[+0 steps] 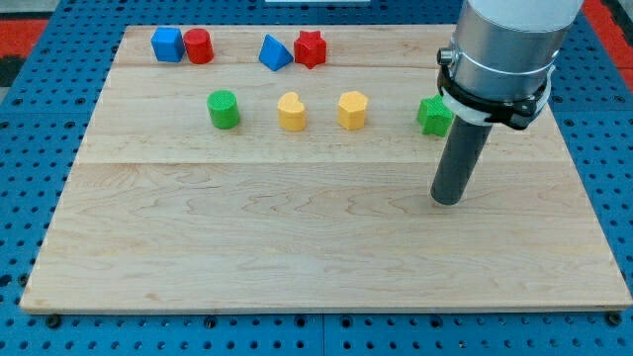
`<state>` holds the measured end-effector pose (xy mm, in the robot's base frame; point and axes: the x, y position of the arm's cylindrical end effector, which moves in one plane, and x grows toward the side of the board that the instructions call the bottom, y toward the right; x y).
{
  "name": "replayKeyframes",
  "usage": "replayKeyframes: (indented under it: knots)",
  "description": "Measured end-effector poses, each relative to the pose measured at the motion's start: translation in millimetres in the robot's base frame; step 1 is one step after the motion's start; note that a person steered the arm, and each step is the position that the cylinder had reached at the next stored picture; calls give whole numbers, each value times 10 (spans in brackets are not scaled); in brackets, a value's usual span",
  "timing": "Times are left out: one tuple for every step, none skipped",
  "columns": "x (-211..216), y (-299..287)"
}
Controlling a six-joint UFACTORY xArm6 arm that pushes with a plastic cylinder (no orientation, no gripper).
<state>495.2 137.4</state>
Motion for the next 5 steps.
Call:
replayKeyframes:
  knots:
    - [0,0]
    - [5,0]
    - [-4,-30]
    - [-4,-31]
    - [-8,-45]
